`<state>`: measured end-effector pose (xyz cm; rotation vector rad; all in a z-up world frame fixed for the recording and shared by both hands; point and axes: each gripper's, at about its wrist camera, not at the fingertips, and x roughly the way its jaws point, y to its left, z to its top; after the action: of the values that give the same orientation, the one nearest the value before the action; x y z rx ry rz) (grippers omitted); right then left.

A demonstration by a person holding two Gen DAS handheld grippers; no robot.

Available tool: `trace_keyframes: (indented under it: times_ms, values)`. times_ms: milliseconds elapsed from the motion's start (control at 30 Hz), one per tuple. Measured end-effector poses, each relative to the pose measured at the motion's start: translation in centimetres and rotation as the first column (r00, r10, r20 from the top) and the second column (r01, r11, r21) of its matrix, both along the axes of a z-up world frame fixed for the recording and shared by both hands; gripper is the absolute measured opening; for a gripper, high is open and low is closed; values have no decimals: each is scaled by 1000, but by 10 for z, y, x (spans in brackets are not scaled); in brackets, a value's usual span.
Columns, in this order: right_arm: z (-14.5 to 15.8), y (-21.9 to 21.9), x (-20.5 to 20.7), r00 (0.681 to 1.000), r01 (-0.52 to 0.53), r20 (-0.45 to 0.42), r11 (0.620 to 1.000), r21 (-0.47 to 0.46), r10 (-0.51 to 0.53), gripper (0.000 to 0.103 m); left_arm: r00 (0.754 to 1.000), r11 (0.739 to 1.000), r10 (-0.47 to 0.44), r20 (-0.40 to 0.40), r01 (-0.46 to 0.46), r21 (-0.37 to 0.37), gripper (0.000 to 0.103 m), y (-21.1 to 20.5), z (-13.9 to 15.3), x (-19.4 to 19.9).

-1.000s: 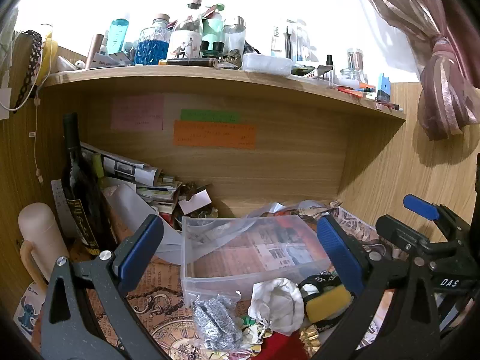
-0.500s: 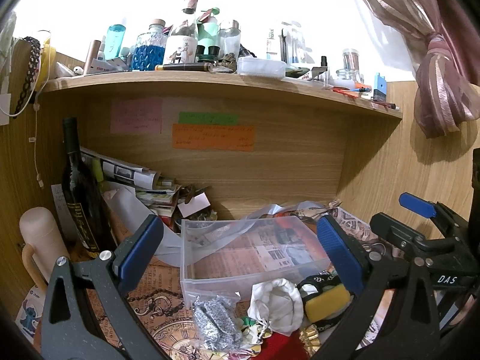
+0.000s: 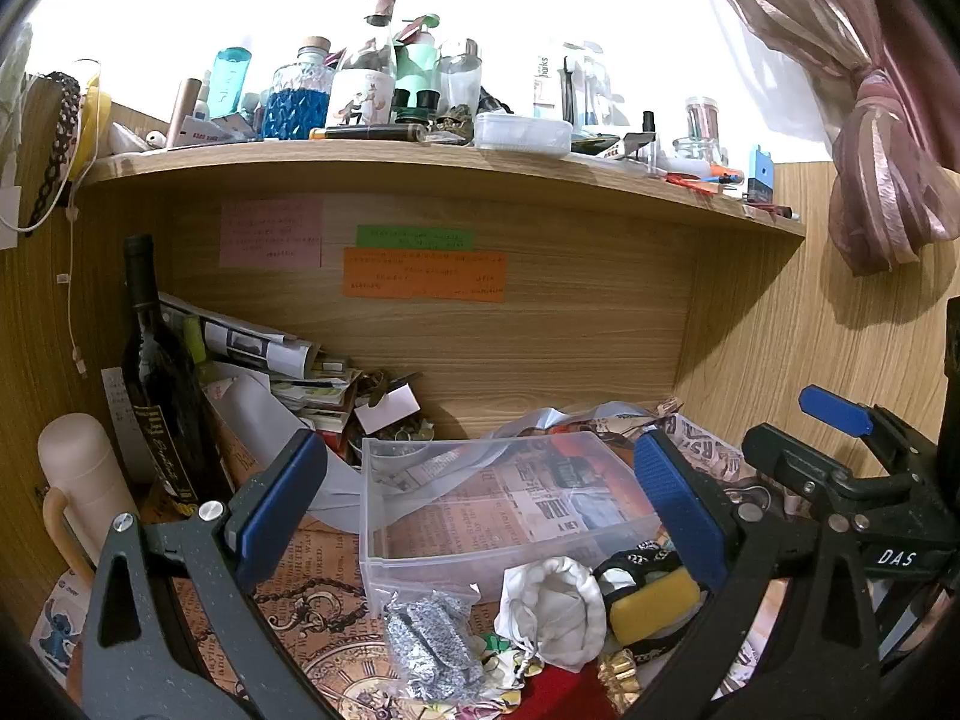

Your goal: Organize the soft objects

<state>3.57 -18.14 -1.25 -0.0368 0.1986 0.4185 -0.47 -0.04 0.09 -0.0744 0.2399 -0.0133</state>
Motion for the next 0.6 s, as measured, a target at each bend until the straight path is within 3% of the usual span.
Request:
trace_keyframes:
  times_ms: [600]
  values:
    - [1,-1,0,1000,-2,-1,1000,2,2,103,1000,1000,-1,0,1,0,103,-1,0,0]
